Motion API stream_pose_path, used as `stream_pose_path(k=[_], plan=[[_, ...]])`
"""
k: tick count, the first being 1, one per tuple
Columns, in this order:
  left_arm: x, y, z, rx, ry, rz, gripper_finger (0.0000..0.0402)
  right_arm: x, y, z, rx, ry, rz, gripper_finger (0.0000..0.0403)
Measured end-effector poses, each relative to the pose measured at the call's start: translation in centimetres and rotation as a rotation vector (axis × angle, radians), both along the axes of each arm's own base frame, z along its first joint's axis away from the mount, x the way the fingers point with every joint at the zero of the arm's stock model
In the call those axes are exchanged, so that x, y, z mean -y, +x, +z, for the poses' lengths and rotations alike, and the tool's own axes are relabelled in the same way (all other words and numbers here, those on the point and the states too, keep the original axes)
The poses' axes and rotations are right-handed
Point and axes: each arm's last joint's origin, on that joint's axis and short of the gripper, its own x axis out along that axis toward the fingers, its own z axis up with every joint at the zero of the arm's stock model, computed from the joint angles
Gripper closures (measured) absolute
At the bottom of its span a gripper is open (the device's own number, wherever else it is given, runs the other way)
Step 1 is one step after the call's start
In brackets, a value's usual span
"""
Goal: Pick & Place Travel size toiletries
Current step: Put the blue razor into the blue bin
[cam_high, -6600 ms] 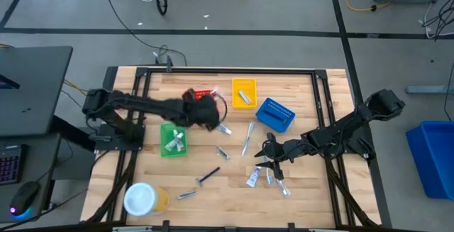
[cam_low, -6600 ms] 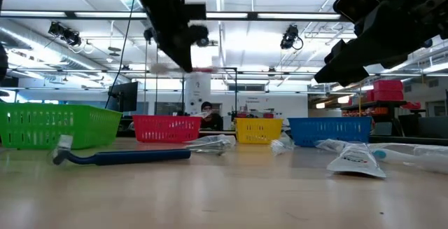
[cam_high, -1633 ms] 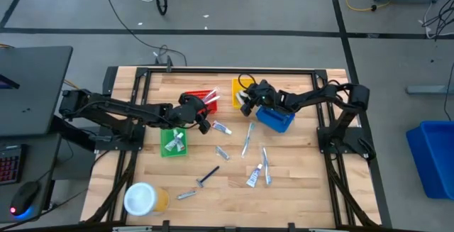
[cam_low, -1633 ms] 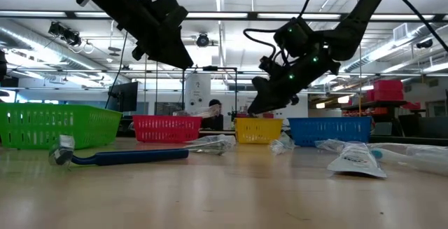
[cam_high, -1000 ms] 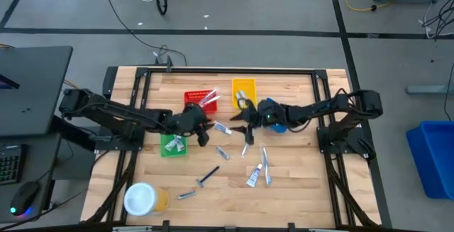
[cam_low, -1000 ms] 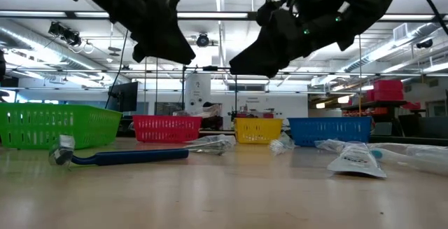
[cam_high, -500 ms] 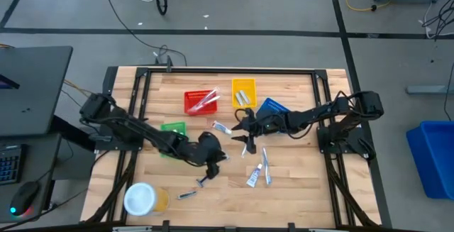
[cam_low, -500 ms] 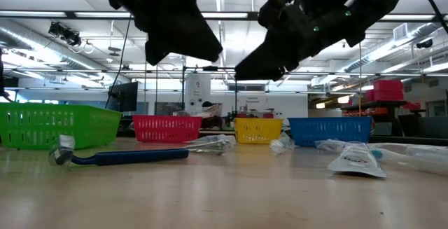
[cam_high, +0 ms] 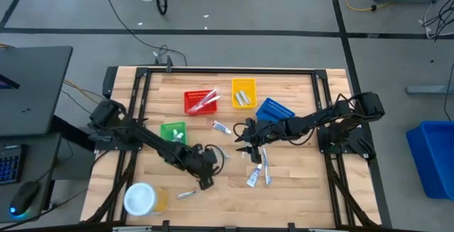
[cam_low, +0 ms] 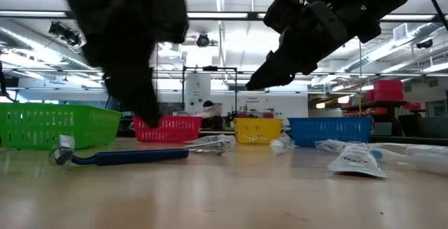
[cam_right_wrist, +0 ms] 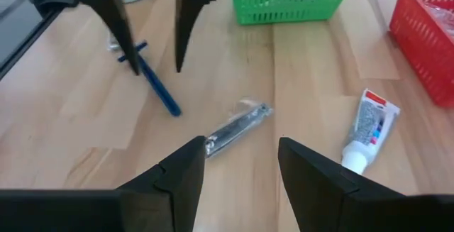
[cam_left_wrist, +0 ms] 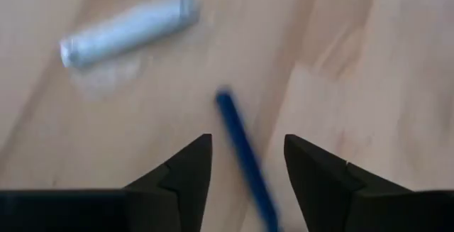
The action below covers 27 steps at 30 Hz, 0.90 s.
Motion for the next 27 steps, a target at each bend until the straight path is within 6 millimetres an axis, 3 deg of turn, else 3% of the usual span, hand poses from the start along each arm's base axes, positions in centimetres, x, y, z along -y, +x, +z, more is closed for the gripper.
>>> stream_pose_path(k=[10,14,27], plan=[[3.1,-0.8,-4.0,-0.082,0.070,-0.040,0.0209,-0.2,-0.2,-0.3,-0.037,0.000,0.005,0.0216],[3.3,-1.2,-4.3,-0.098,0.116,-0.080,0.0219,-0.2,-0.2,-0.3,-0.039,0.012,-0.002,0.0219],[3.0,0.5,-2.8,-0.065,0.175,-0.117,0.0373,-1.4,-0.3,-0.4,-0.036,-0.010,0.053,0.0219]])
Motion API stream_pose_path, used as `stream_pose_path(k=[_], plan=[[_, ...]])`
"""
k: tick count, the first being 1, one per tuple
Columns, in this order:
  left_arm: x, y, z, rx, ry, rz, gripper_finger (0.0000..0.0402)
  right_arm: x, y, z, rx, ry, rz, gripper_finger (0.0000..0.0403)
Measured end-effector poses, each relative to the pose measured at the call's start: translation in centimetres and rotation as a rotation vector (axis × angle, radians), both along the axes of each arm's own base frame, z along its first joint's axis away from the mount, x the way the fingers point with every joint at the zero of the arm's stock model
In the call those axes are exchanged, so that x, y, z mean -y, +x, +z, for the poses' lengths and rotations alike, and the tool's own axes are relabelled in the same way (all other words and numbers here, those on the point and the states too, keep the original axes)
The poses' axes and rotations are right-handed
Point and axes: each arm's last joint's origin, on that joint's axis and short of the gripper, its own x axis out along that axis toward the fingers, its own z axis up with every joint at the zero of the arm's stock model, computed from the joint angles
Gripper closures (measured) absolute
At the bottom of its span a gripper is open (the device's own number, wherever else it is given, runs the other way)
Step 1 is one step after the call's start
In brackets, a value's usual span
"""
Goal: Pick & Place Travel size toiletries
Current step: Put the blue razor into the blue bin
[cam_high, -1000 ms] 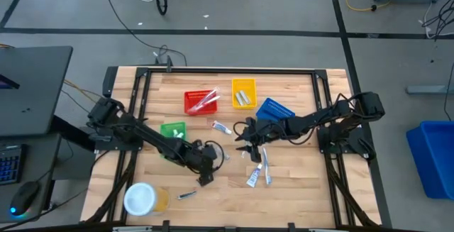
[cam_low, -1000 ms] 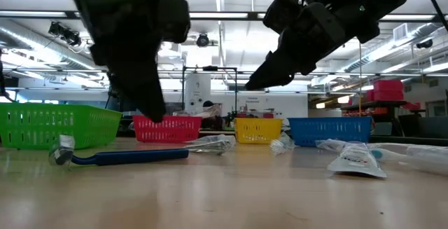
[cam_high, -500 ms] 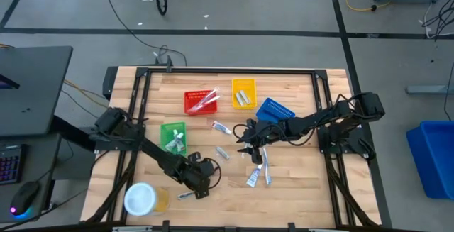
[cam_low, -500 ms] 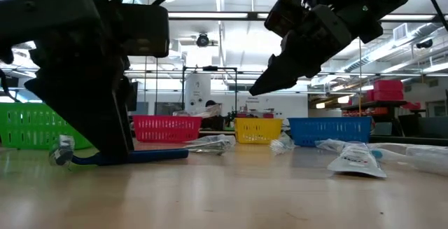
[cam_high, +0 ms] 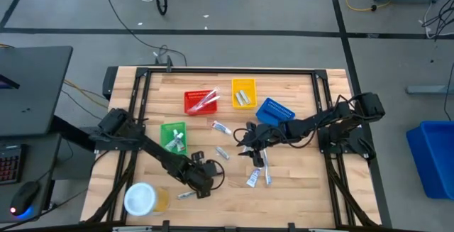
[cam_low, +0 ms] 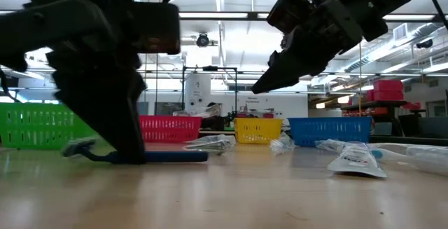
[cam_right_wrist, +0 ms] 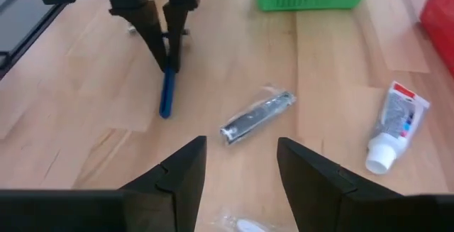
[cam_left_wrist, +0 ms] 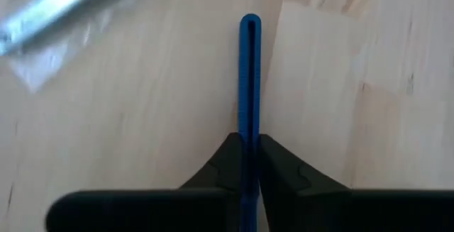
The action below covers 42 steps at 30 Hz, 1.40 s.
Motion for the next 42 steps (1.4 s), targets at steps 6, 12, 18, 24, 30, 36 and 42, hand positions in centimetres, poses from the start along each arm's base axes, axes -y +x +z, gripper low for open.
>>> stream_pose_path(k=[6,12,18,24,30,36,42], plan=[[-0.4,1.9,2.6,0.043,0.107,-0.007,0.0370,-1.3,-0.2,0.1,0.006,0.054,0.110,0.0221],[-2.1,3.6,4.4,0.026,0.183,-0.074,0.0364,-3.0,-0.3,0.4,0.067,-0.031,0.158,0.0221],[-4.0,5.2,5.7,0.061,0.173,-0.055,0.0368,-3.5,-0.3,0.6,0.101,-0.092,0.077,0.0206],[-5.0,6.4,6.9,0.104,0.169,-0.073,0.0368,-3.2,-0.5,0.3,0.073,-0.169,0.032,0.0182],[-5.9,6.9,7.3,0.113,0.163,-0.055,0.0365,-3.0,-0.7,0.0,0.035,-0.188,0.023,0.0181],[-6.2,7.1,7.4,0.124,0.149,-0.049,0.0367,-3.0,-0.6,0.0,0.035,-0.192,0.012,0.0226],[-6.2,7.1,7.4,0.135,0.141,-0.040,0.0361,-3.0,-0.6,0.0,0.035,-0.192,0.012,0.0286]])
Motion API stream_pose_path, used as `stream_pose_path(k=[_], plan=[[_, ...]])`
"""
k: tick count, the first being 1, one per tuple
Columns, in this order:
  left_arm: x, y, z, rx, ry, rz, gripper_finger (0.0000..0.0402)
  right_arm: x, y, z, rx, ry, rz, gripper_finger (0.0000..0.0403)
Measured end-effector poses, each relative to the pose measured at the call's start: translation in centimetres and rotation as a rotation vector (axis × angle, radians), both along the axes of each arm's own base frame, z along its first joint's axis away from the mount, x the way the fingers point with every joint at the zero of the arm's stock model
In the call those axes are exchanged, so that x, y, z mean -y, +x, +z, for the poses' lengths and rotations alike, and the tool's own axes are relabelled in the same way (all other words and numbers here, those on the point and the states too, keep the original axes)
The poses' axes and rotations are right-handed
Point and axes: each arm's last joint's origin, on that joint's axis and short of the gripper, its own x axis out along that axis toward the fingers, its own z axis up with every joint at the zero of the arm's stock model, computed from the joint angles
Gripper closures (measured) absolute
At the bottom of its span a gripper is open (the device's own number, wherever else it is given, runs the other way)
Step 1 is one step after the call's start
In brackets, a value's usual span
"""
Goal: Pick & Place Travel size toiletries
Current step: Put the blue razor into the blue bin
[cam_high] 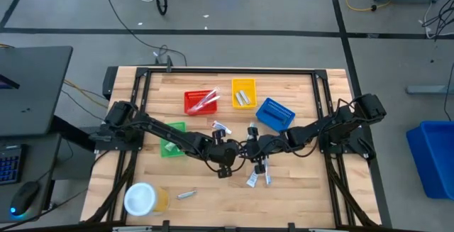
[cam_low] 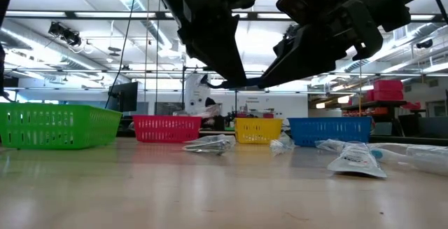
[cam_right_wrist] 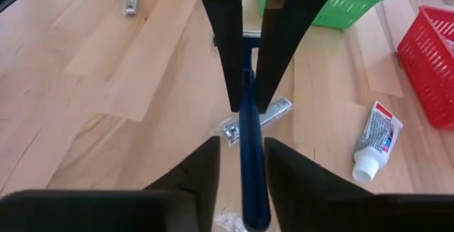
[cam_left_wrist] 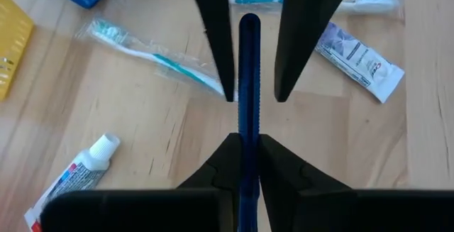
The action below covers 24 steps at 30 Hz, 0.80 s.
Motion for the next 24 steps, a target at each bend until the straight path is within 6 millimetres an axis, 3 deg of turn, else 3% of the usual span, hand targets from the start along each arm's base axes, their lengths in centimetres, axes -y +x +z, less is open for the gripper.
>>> stream_pose_path(k=[10,24], plan=[[-0.01,-0.01,0.00,0.008,-0.028,0.042,0.0345,0.43,0.01,-0.12,-0.013,-0.017,-0.029,0.0349],[-0.25,0.00,0.13,0.031,0.048,0.084,0.0302,0.63,-0.21,-0.46,-0.056,-0.024,-0.034,0.0355]])
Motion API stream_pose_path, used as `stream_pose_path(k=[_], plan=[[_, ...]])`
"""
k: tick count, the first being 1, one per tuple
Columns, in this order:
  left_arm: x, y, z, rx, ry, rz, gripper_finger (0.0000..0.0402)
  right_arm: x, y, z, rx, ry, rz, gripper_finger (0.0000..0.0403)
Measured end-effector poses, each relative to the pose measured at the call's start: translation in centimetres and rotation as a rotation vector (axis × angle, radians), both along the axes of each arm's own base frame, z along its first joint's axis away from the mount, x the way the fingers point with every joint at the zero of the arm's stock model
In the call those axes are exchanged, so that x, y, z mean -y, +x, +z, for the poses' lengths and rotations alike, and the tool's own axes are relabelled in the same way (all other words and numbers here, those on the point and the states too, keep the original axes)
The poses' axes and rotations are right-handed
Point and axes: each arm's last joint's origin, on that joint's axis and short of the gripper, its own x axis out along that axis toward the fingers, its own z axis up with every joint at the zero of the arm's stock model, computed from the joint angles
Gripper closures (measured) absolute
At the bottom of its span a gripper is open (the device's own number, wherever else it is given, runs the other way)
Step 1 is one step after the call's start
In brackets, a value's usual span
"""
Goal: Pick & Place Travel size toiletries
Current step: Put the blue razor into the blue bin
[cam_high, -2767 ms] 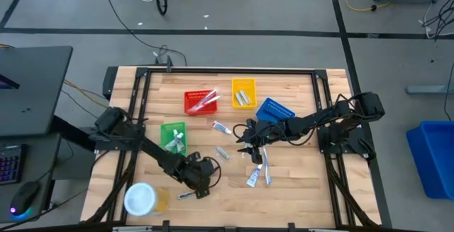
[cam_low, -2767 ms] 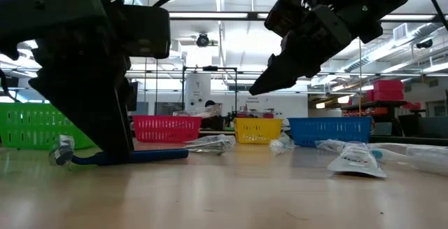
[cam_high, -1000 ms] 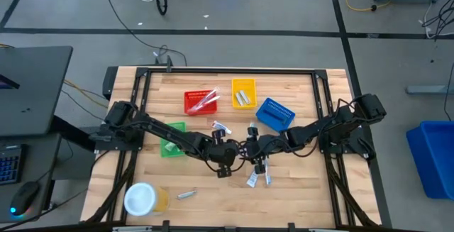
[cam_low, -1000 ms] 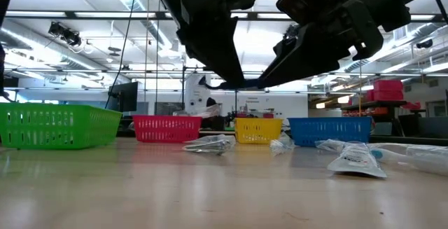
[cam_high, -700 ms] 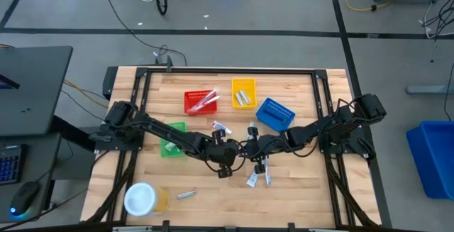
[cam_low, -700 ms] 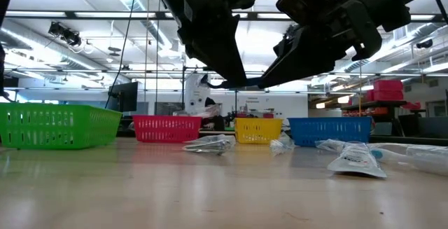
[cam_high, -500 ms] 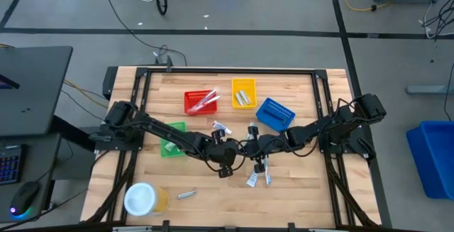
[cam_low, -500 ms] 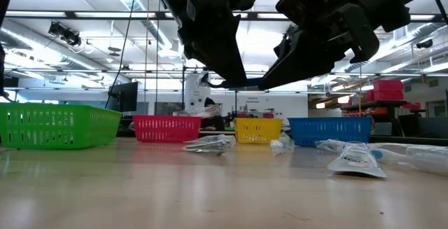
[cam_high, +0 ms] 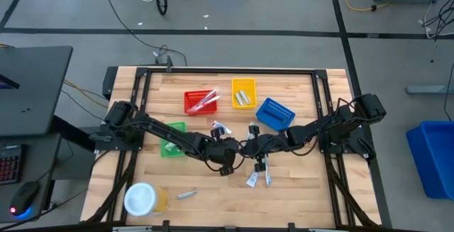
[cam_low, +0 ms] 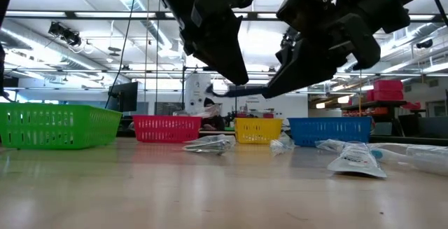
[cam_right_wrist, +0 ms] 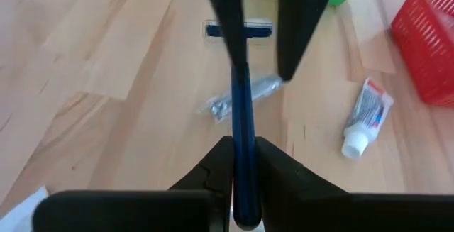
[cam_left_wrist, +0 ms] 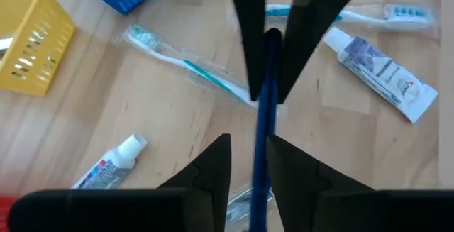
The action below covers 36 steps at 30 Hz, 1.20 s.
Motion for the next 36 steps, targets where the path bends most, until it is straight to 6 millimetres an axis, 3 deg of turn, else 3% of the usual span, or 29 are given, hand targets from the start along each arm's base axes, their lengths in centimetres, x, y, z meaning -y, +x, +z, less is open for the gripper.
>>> stream_pose_path(k=[6,9,15,21,25,28,31,36], plan=[[-0.1,0.1,0.5,0.015,-0.038,0.058,0.0292,0.8,-0.5,-0.2,-0.052,-0.015,-0.135,0.0356],[-0.3,-0.1,3.3,0.055,-0.035,0.089,0.0296,1.3,-1.1,0.5,-0.071,-0.004,-0.185,0.0356],[-1.7,-2.4,8.7,0.113,0.100,0.186,0.0299,2.0,-2.9,4.1,0.004,-0.003,-0.259,0.0356],[-4.0,-5.3,11.5,0.080,0.126,0.273,0.0303,4.3,-7.7,7.9,0.000,-0.077,-0.483,0.0352],[-5.2,-6.3,11.9,0.027,0.189,0.294,0.0308,6.0,-10.3,8.6,-0.050,-0.026,-0.644,0.0350],[-6.2,-6.3,11.1,-0.003,0.194,0.298,0.0314,6.9,-11.4,8.6,-0.093,0.036,-0.740,0.0349],[-7.3,-6.2,9.0,-0.044,0.180,0.318,0.0322,7.5,-11.7,8.0,-0.140,0.095,-0.794,0.0349],[-8.1,-5.1,5.5,0.011,0.033,0.223,0.0333,8.3,-12.0,5.3,-0.225,0.171,-0.811,0.0349]])
